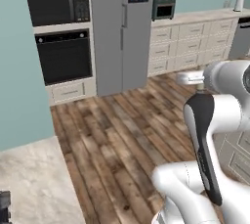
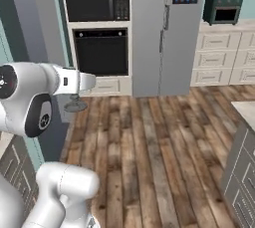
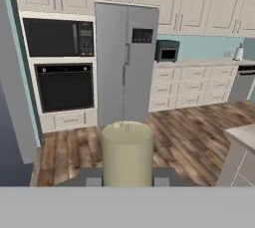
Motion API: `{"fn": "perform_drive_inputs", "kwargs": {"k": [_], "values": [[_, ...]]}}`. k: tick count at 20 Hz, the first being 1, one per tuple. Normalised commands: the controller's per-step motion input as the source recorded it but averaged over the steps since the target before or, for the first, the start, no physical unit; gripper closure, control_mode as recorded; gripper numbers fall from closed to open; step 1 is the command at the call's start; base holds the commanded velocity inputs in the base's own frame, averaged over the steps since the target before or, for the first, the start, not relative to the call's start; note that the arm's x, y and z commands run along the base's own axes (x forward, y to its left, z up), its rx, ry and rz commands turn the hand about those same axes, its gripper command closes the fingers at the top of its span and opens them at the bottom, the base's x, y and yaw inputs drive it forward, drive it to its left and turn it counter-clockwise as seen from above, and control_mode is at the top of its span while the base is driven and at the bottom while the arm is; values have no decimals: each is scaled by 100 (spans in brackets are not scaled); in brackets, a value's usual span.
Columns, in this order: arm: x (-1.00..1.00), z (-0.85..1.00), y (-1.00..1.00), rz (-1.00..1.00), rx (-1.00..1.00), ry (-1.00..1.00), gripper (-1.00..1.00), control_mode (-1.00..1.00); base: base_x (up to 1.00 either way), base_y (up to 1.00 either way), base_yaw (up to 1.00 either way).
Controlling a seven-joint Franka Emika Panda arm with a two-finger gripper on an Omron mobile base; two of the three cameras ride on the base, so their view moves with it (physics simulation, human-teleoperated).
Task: Get the candle and the beer from the cabinet and move them to the dining counter.
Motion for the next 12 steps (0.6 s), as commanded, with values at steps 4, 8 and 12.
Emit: {"fn": "perform_drive_inputs", "kwargs": {"k": [4, 8, 12], "values": [[0, 0, 0, 0, 0, 0, 100, 100, 100, -11, -1], [0, 0, 0, 0, 0, 0, 100, 100, 100, 0, -12], [0, 0, 0, 0, 0, 0, 100, 100, 100, 0, -14]]}}
